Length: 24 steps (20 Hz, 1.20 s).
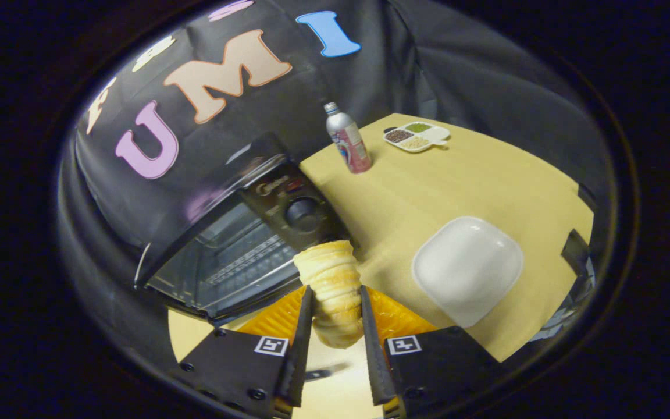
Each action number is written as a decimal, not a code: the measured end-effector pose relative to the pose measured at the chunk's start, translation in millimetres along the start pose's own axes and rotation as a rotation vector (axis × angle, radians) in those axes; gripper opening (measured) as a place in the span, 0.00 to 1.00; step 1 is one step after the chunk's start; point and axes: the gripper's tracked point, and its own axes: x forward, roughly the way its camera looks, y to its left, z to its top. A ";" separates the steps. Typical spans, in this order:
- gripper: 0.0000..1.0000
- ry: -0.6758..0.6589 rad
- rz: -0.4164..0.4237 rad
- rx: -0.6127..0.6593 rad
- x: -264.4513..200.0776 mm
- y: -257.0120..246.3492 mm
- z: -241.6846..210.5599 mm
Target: Open the toaster oven, put the food inside, and close the toaster oven door.
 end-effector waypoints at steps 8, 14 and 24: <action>0.47 -0.004 0.067 0.154 14.3 83.0 -30.0; 0.47 -0.081 0.098 0.357 36.6 123.0 -23.2; 0.50 -0.150 0.087 0.463 75.2 142.1 -21.1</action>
